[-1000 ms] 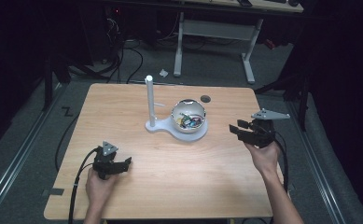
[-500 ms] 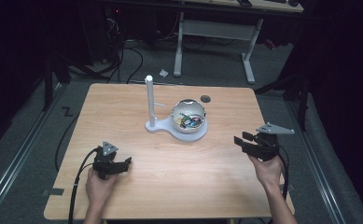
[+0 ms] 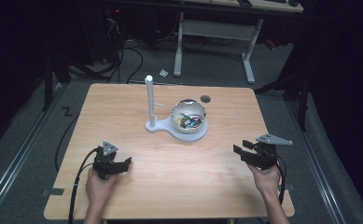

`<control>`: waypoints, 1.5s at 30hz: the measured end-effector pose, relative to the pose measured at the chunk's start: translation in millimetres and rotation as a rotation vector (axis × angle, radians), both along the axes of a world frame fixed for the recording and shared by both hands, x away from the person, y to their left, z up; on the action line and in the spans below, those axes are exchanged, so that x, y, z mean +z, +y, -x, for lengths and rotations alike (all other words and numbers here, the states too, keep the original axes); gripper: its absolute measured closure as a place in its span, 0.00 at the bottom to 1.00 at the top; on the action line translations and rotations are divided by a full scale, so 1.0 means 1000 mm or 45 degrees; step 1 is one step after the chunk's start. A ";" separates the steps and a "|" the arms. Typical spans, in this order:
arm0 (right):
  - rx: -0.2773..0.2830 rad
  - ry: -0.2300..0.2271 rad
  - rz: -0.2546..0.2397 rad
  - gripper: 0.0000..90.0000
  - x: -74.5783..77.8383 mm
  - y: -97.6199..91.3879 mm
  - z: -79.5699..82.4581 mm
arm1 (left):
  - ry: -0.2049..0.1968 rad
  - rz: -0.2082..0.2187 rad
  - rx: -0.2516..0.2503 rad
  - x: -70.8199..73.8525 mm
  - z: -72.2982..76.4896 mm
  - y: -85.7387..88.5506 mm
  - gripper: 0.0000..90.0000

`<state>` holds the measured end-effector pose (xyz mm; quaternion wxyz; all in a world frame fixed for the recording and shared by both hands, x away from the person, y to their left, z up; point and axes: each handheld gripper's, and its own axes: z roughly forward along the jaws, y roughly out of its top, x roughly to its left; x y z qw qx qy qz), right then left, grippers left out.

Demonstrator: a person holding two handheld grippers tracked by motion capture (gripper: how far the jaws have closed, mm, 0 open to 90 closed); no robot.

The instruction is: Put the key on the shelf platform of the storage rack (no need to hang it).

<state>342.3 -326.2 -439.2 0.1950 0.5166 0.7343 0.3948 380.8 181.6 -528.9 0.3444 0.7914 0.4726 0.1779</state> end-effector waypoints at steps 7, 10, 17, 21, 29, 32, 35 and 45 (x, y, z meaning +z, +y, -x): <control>-0.014 0.012 -0.002 0.53 -0.014 0.000 0.003 | 0.000 0.000 0.000 0.000 0.000 0.000 0.25; -0.016 0.018 0.008 0.52 -0.021 0.000 0.003 | 0.000 0.000 0.000 0.000 0.000 0.000 0.25; -0.032 0.065 0.058 0.53 -0.044 0.003 -0.001 | 0.000 0.000 0.000 0.000 0.000 0.000 0.25; -0.052 0.086 0.064 0.53 -0.055 0.003 -0.002 | 0.000 0.000 0.000 0.000 0.000 0.000 0.25; -0.087 0.119 0.119 0.52 -0.070 0.003 -0.006 | 0.000 -0.001 0.000 0.000 0.000 0.000 0.25; -0.097 0.128 0.142 0.51 -0.074 0.003 -0.008 | 0.000 -0.001 0.000 0.000 0.000 0.000 0.25; -0.109 0.123 0.159 0.51 -0.077 0.003 -0.010 | 0.001 -0.001 0.000 0.000 0.000 0.000 0.25; -0.135 0.101 0.216 0.45 -0.079 0.005 -0.012 | 0.000 -0.001 0.001 0.000 0.000 0.000 0.25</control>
